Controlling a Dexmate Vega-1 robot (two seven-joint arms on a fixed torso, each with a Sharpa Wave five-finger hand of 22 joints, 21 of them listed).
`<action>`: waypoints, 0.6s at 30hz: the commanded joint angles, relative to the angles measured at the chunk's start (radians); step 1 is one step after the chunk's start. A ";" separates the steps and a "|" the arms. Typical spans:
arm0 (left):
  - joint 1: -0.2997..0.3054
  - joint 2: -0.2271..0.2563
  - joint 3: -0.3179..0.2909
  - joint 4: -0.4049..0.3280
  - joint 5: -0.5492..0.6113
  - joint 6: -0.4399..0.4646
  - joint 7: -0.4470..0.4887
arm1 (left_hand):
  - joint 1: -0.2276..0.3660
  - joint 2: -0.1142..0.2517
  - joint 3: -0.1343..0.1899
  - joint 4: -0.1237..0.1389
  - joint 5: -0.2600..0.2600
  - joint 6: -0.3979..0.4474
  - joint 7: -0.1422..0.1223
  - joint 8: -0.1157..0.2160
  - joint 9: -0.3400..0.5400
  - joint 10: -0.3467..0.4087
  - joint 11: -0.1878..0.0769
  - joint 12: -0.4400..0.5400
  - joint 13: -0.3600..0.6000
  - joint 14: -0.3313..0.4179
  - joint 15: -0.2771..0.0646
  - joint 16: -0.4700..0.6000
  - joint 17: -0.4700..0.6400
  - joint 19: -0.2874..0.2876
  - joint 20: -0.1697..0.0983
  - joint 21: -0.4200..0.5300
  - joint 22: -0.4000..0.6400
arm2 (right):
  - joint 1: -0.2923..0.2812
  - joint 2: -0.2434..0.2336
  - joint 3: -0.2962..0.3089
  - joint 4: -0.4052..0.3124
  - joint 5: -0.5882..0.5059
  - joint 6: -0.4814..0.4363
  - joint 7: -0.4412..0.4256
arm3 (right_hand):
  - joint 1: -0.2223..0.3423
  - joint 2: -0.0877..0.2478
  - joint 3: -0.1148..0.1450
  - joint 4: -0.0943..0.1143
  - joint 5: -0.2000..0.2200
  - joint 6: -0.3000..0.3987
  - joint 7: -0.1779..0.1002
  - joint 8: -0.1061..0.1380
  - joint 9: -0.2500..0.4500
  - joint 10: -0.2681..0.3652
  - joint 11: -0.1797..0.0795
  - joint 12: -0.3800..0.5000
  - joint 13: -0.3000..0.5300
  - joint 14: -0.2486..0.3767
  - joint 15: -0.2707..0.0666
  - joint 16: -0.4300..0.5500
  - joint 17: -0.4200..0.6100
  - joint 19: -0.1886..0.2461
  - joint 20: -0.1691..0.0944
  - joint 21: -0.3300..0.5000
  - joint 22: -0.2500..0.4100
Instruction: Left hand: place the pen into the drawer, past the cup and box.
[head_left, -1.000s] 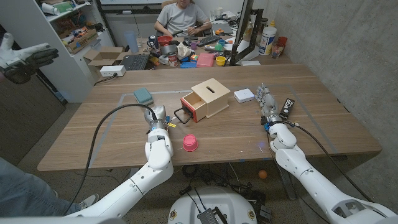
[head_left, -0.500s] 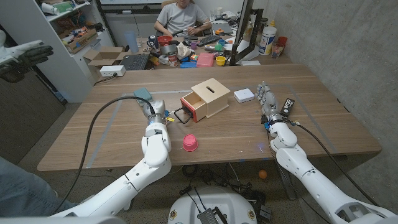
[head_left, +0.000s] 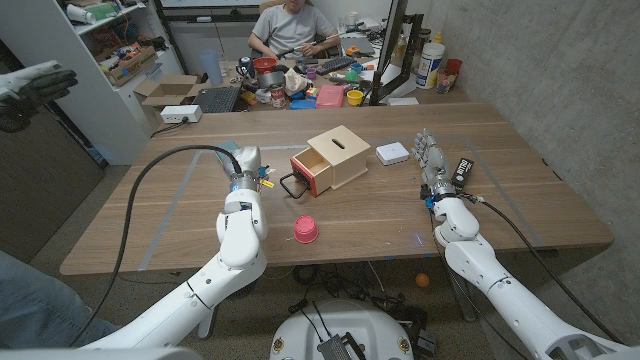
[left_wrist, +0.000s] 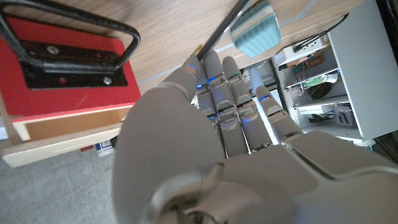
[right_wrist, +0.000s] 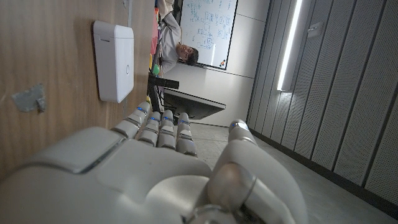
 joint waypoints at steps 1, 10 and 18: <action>0.032 -0.006 -0.057 -0.096 -0.066 -0.125 0.065 | 0.004 0.012 0.011 0.010 0.004 0.068 -0.006 -0.003 0.020 0.060 -0.068 0.004 0.008 0.009 -0.009 -0.003 0.003 0.006 -0.006 0.000 0.002 | -0.033 -0.011 0.005 -0.047 -0.019 0.029 -0.034 | 0.000 0.001 -0.003 0.001 0.006 -0.001 0.001 0.005 0.005 -0.002 -0.002 0.005 0.005 -0.005 0.003 0.002 0.002 -0.005 0.002 -0.001 0.005; 0.039 -0.010 -0.092 -0.103 -0.192 -0.283 0.196 | -0.002 0.008 0.010 0.014 0.006 0.073 -0.020 -0.003 0.019 0.062 -0.098 0.003 0.019 -0.001 -0.028 -0.009 0.004 0.026 -0.014 0.002 0.002 | -0.059 -0.016 0.010 -0.067 -0.024 0.052 -0.049 | 0.000 0.000 -0.004 0.000 0.006 0.000 0.000 0.006 0.006 -0.001 -0.004 0.006 0.005 -0.004 0.002 0.003 0.002 -0.005 0.001 -0.001 0.006; 0.015 0.007 -0.112 -0.093 -0.352 -0.419 0.230 | -0.010 0.004 0.009 0.019 0.007 0.079 -0.033 -0.002 0.018 0.061 -0.110 -0.001 0.026 -0.005 -0.043 -0.010 0.005 0.032 -0.036 0.000 0.002 | -0.075 -0.024 0.019 -0.078 -0.028 0.067 -0.062 | 0.000 0.001 -0.004 0.000 0.006 0.000 0.000 0.007 0.006 0.000 -0.004 0.006 0.005 -0.004 0.001 0.004 0.001 -0.005 0.002 -0.002 0.006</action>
